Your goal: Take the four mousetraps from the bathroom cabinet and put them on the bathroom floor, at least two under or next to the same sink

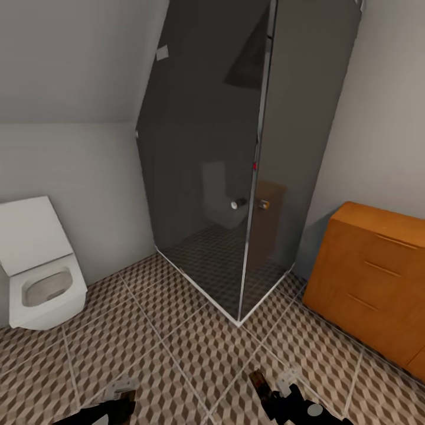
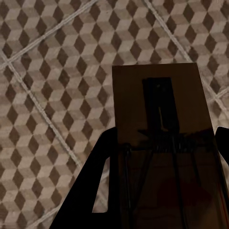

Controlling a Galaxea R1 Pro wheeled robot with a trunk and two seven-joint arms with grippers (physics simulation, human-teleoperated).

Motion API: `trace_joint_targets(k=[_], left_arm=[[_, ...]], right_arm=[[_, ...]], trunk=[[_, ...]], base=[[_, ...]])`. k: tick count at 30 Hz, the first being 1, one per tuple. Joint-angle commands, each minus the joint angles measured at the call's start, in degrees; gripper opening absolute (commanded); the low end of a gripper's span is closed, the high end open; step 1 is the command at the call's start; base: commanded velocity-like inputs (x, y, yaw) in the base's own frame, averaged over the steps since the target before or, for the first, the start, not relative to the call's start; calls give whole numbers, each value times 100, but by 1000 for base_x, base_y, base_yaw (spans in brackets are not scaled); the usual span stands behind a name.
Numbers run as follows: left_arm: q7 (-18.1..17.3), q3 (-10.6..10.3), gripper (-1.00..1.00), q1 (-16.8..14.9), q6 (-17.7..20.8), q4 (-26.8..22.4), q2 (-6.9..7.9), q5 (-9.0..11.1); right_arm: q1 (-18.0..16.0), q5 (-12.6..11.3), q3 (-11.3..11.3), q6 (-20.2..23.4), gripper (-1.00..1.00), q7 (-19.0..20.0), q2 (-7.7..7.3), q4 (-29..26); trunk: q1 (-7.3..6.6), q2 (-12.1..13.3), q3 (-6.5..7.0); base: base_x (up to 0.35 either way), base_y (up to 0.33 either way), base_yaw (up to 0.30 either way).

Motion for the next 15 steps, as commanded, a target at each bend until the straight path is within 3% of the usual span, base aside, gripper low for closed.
trace_joint_targets(k=[1,15], left_arm=[[46,-40,-100,-7,2,-24,6,26],[38,-40,-100,-7,5,-24,6,34]], right_arm=[[-2,-20,0,-14,-100,31,-3,1],[-2,-17,0,-14,-100,31,-3,1]], trunk=[[0,-3,1],[0,-3,93]], base=[[0,0,221],[0,0,221]])
